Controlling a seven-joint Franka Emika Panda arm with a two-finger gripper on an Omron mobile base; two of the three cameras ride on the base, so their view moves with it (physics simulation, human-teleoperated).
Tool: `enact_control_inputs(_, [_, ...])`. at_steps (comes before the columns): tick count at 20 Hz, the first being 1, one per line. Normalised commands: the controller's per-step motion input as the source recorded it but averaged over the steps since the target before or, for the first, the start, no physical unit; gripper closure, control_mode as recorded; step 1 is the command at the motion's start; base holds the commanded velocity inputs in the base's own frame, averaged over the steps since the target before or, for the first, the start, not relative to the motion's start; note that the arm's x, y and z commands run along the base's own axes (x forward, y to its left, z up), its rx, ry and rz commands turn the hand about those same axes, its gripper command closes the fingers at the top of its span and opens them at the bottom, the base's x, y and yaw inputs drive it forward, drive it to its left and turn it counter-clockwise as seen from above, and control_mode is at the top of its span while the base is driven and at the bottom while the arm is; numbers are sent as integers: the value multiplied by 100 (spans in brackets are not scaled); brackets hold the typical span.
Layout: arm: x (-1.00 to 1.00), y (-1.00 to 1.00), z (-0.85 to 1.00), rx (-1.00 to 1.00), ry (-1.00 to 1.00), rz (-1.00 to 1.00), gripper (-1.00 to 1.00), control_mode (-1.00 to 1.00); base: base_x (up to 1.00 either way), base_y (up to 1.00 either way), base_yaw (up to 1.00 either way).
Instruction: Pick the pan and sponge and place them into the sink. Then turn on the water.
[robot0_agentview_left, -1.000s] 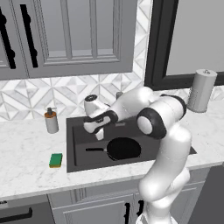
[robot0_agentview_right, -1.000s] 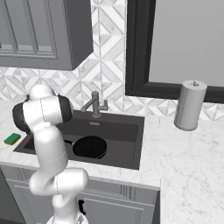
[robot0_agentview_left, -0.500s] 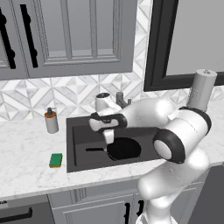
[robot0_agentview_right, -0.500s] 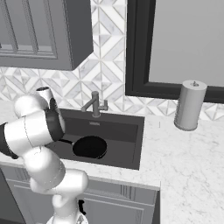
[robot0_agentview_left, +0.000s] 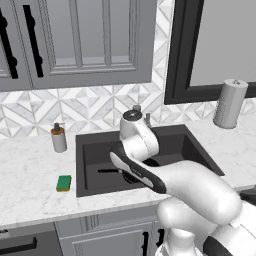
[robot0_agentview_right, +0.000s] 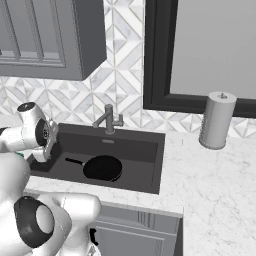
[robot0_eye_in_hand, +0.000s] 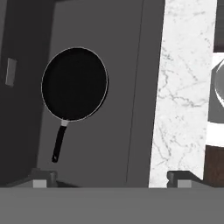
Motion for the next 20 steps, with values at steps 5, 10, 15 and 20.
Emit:
enact_control_inputs(5, [-55, 7, 94, -3, -7, 24, -100, -100, 0, 0, 0])
enact_control_inputs(10, [-40, 20, 54, -7, 2, 48, -100, -100, 0, 0, 0])
enact_control_inputs(15, [-3, 42, 5, -3, 2, 45, -100, -100, 0, 0, 0])
enact_control_inputs(20, [2, 46, -5, 0, 0, 33, -100, -100, 0, 0, 0])
